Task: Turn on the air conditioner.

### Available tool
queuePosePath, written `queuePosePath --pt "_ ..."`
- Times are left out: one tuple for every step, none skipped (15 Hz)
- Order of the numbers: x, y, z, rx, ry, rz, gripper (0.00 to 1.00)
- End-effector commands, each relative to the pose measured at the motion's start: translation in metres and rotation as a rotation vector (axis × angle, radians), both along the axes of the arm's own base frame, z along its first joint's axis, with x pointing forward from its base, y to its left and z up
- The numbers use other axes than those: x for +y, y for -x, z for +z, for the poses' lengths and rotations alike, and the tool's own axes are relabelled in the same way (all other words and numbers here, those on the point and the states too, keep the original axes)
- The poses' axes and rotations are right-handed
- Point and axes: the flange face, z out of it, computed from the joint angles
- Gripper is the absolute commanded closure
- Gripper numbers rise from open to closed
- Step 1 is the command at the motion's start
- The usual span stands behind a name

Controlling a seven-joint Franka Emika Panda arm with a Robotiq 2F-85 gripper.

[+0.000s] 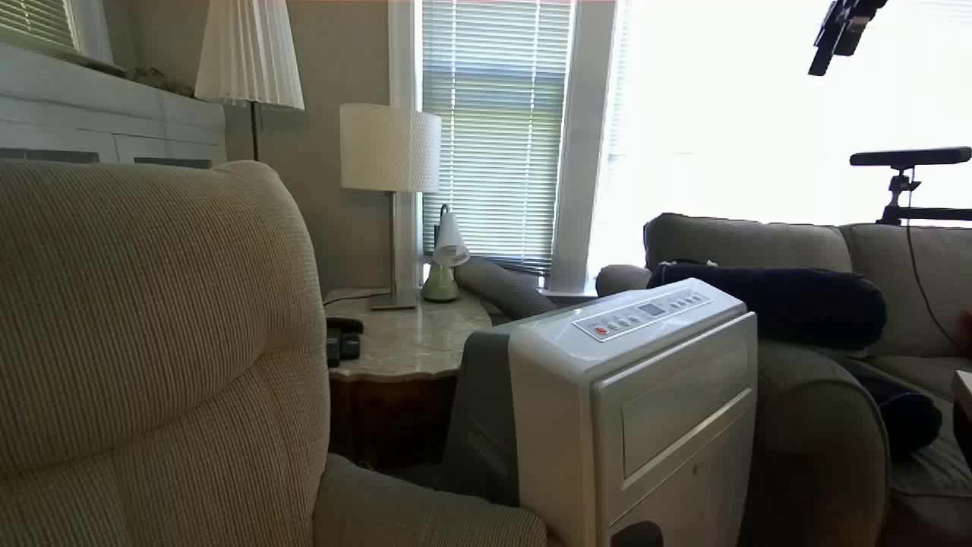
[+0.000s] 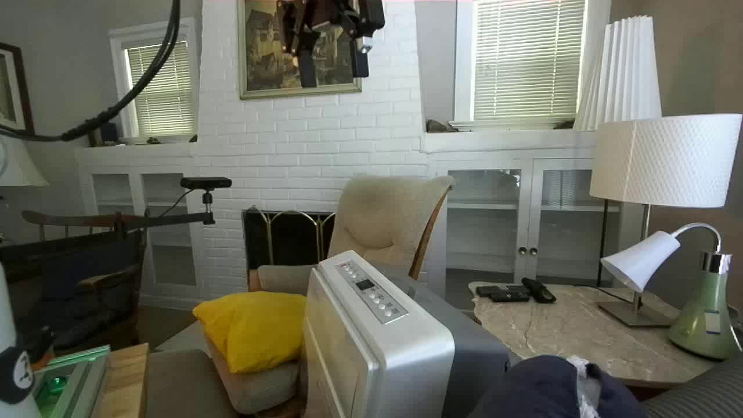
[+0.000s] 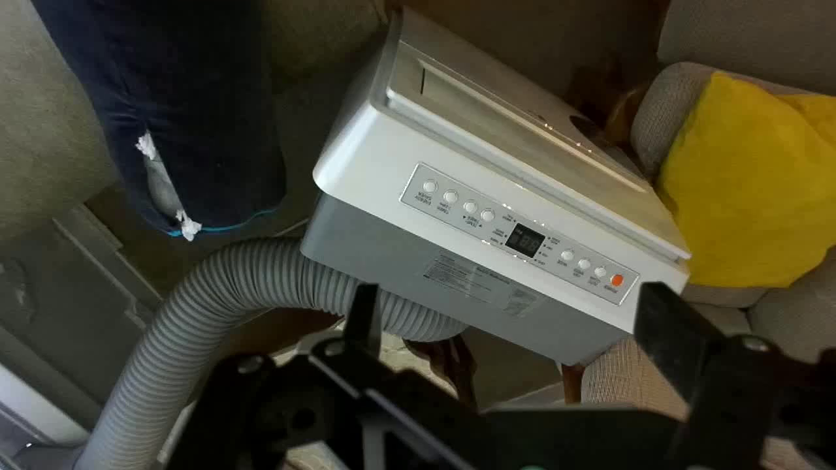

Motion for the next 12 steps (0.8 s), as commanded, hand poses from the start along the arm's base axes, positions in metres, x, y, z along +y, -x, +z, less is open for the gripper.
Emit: queuePosePath --pt "0.000 0.000 0.001 0.000 0.000 0.000 0.00" --pt "0.000 0.000 0.001 0.000 0.000 0.000 0.00" --pt "0.000 0.000 0.001 0.000 0.000 0.000 0.00" --pt "0.000 0.000 0.001 0.000 0.000 0.000 0.00" --pt "0.000 0.000 0.001 0.000 0.000 0.000 0.00" --pt "0.005 0.000 -0.003 0.011 -0.004 -0.027 0.00" --pt "0.010 -0.001 -0.007 0.011 -0.004 -0.048 0.00" --pt "0.018 0.001 -0.010 0.015 -0.009 -0.075 0.00" --pt "0.026 0.004 -0.012 0.025 -0.011 -0.095 0.00" --pt "0.037 0.007 -0.015 0.037 -0.017 -0.123 0.00" --pt "0.047 0.009 -0.018 0.043 -0.025 -0.146 0.00" --pt "0.058 0.012 -0.021 0.054 -0.038 -0.165 0.00"
